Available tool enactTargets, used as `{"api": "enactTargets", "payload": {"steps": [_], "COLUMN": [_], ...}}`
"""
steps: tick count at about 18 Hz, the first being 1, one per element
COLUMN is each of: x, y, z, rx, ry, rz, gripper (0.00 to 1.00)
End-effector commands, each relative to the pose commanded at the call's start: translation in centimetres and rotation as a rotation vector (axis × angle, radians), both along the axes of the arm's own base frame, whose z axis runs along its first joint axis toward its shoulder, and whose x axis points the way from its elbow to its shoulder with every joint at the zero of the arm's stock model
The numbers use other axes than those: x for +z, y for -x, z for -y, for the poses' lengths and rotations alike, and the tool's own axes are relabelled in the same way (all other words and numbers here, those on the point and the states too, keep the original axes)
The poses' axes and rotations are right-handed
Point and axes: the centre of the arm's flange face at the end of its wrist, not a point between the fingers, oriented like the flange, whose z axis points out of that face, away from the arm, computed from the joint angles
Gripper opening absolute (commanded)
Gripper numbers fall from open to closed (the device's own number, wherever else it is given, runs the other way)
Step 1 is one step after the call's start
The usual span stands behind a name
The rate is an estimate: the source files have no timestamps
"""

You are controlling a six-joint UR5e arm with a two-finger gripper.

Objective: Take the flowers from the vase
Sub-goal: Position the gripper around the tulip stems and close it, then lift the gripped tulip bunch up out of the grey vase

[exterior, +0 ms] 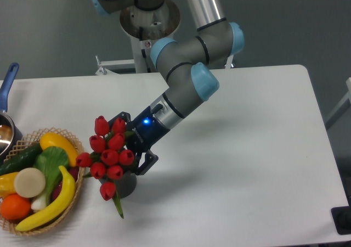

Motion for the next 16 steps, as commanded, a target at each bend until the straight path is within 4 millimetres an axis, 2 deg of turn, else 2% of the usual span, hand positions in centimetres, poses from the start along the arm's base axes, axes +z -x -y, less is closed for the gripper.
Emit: {"api": "enactTargets", "payload": {"steps": [1,5,9,12,15,16], "x": [0.1,-0.1,0.1,0.4,1.2,1.9], "y": [0.0,0.0,0.0,0.1,0.2,0.0], "z": [0.0,0.0,0.1,0.2,0.5,0.6], "rx": [-0.002,-0.002,0.002,0.005,0.033,0.044], "ry": [-0.006,-0.003,-0.003,-0.008,-0.001,0.002], "rz": [-0.001,0.003,0.004,0.003,0.043,0.056], "gripper": [0.69,0.52,0.45,0.44,0.43,0.39]}}
